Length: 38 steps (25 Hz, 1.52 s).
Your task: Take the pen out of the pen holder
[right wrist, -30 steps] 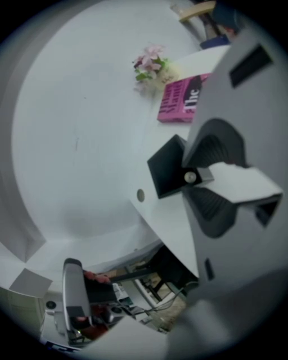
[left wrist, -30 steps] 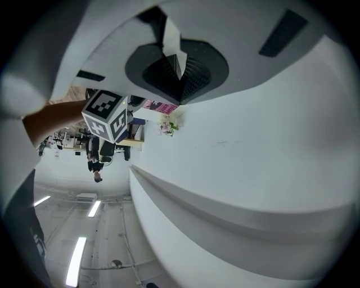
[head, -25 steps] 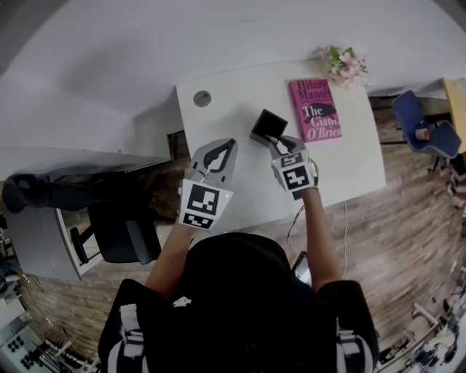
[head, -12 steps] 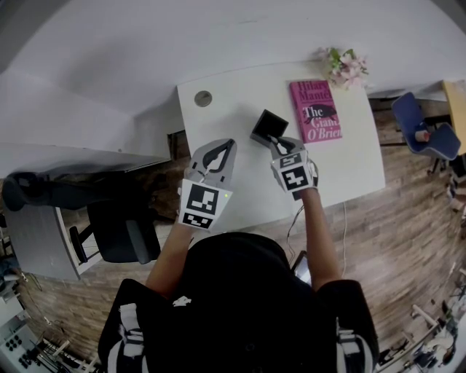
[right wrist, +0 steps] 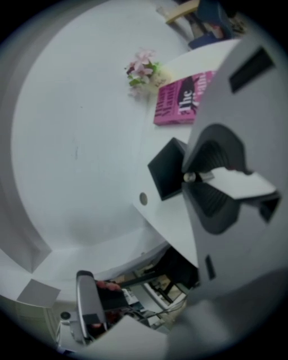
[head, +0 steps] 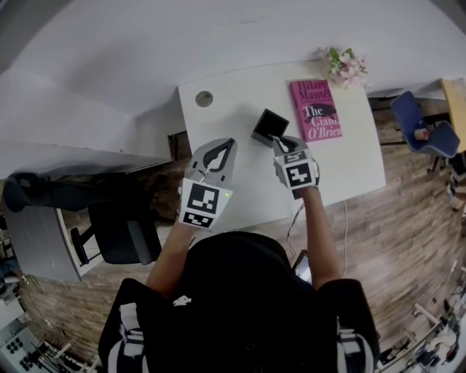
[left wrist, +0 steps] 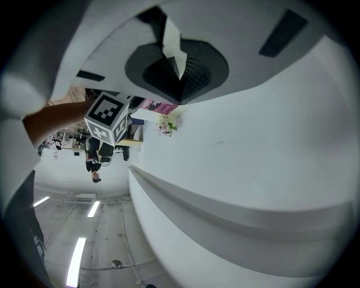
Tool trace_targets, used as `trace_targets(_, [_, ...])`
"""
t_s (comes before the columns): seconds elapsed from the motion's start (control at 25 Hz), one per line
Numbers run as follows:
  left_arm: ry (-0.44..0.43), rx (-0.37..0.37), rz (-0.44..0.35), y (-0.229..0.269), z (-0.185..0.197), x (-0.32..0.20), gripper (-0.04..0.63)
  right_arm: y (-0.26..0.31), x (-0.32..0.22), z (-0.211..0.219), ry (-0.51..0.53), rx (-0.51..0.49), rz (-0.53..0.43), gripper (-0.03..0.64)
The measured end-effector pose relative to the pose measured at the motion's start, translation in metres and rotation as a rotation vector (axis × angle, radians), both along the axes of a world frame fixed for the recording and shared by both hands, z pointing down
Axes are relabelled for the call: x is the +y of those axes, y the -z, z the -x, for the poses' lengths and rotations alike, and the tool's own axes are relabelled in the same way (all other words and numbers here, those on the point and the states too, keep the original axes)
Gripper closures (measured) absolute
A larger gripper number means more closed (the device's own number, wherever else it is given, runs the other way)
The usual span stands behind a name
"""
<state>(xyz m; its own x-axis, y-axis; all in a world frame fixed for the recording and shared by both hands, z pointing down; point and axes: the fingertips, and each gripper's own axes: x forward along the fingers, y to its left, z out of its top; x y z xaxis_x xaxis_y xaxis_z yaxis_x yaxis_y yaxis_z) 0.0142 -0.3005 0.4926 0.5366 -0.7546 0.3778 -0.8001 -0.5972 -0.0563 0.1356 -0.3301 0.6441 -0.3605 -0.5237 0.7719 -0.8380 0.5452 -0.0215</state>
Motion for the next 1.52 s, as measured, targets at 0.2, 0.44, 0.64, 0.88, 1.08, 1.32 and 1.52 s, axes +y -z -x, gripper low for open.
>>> trace_targets(0.2, [0.001,0.001,-0.015,0.006,0.008,0.002,0.575,0.015,-0.001,-0.004,-0.035,-0.011,-0.029,0.541])
trace_targets(0.44, [-0.013,0.005,-0.041,0.018,0.01,0.008,0.575,0.042,0.001,-0.005,-0.062,-0.017,-0.095,0.545])
trace_targets(0.64, [-0.029,0.013,-0.063,0.027,0.011,0.014,0.575,0.069,0.005,-0.004,-0.088,-0.031,-0.156,0.545])
trace_targets(0.88, [-0.05,0.021,-0.096,0.041,0.012,0.023,0.575,0.104,0.015,0.001,-0.104,-0.045,-0.229,0.546])
trace_targets(1.08, [-0.067,0.03,-0.131,0.057,0.014,0.027,0.575,0.135,0.023,0.006,-0.114,-0.059,-0.292,0.546])
trace_targets(1.32, [-0.081,0.04,-0.163,0.072,0.016,0.032,0.575,0.173,0.033,0.012,-0.122,-0.071,-0.375,0.546])
trace_targets(1.52, [-0.089,0.049,-0.204,0.09,0.018,0.035,0.575,0.205,0.044,0.016,-0.13,-0.076,-0.453,0.546])
